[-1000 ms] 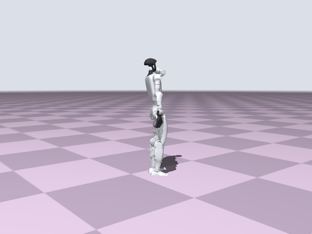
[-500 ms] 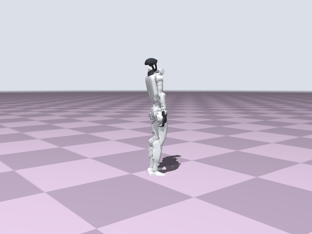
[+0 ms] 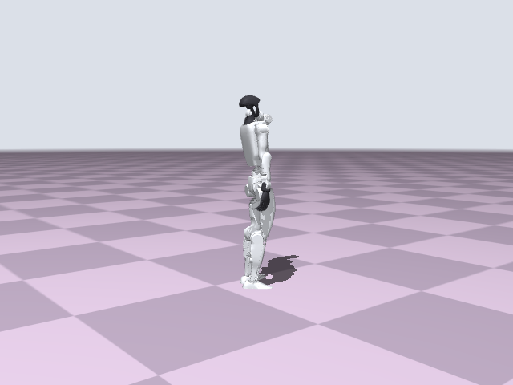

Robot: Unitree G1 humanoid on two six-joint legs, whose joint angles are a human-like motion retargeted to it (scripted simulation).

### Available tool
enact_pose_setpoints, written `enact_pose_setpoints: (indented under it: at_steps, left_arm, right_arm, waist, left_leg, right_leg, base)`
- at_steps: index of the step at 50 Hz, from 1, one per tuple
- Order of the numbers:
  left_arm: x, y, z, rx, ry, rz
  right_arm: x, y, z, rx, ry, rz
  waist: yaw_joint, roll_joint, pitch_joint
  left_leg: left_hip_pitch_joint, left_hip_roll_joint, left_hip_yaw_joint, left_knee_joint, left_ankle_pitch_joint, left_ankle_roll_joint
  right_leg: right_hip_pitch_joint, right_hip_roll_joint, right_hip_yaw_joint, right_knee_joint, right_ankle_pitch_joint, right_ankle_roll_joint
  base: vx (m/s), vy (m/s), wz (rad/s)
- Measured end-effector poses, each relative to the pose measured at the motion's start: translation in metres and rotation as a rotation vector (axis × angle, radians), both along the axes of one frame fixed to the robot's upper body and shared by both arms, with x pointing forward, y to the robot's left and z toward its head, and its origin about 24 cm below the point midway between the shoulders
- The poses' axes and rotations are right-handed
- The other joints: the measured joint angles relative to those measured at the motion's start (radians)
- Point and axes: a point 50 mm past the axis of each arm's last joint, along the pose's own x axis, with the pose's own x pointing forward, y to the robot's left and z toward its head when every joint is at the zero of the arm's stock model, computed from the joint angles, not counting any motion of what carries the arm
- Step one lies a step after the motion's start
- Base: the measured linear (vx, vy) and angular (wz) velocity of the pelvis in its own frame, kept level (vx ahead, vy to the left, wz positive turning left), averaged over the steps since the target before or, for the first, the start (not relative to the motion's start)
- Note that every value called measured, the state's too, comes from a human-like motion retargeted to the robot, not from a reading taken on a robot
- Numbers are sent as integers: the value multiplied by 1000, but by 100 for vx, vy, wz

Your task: In place motions

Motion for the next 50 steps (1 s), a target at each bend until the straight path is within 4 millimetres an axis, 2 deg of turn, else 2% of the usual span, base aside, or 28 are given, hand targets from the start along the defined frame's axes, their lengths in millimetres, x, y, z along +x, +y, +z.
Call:
enact_pose_setpoints:
  at_steps: [7,14,20,25,29,33,38,45,50]
  left_arm:
    - [0,-1,0,-27,0,-5]
    - [1,-1,0,-33,-2,-44]
    - [0,0,1,-38,-22,-67]
    - [0,-1,1,-47,-32,-114]
    - [1,-1,2,-31,-39,-181]
    - [1,-1,3,-2,-52,-255]
    - [2,0,4,43,-71,-288]
    - [0,-1,6,83,-104,-251]
    - [-1,-1,7,92,-148,-210]
  right_arm:
    - [12,1,-2,3,-43,6]
    - [37,3,-4,23,-125,39]
    - [66,2,-5,38,-211,97]
    - [89,6,-4,63,-288,153]
    - [97,5,-4,67,-314,185]
    - [95,0,-3,48,-305,192]
    - [86,-11,-3,3,-272,131]
    - [70,-29,-2,-73,-233,-34]
    - [49,-37,0,-121,-175,-121]
  waist:
    - [11,5,3]
    - [7,10,27]
    - [-24,21,77]
    - [-89,25,138]
    - [-138,35,175]
    - [-155,45,197]
    - [-173,48,189]
    - [-242,62,173]
    - [-228,51,137]
  left_leg:
    - [-4,-12,0,4,-6,16]
    - [-6,-31,8,8,-11,43]
    - [6,-43,68,1,-21,70]
    - [23,-33,163,-15,-31,91]
    - [31,1,278,-32,-43,93]
    - [40,46,432,-48,-61,83]
    - [51,86,632,-62,-86,59]
    - [57,118,749,-60,-116,33]
    - [62,128,843,-42,-132,5]
  right_leg:
    - [-4,-17,0,7,10,4]
    - [-26,-44,17,24,33,16]
    - [-73,-57,86,59,75,21]
    - [-118,-42,150,89,92,2]
    - [-135,-69,28,80,50,-20]
    - [-140,-112,-200,79,-2,-43]
    - [-115,-156,-506,99,-21,-31]
    - [-71,-143,-579,137,-9,-36]
    - [4,-129,-720,139,-25,-43]
  base:
    - [-1,7,-1]
    - [-3,8,-9]
    - [-8,8,-54]
    - [-18,0,-101]
    - [-24,0,-155]
    - [-25,-4,-201]
    - [-26,-4,-202]
    - [-19,-4,-143]
    - [-11,-7,-165]
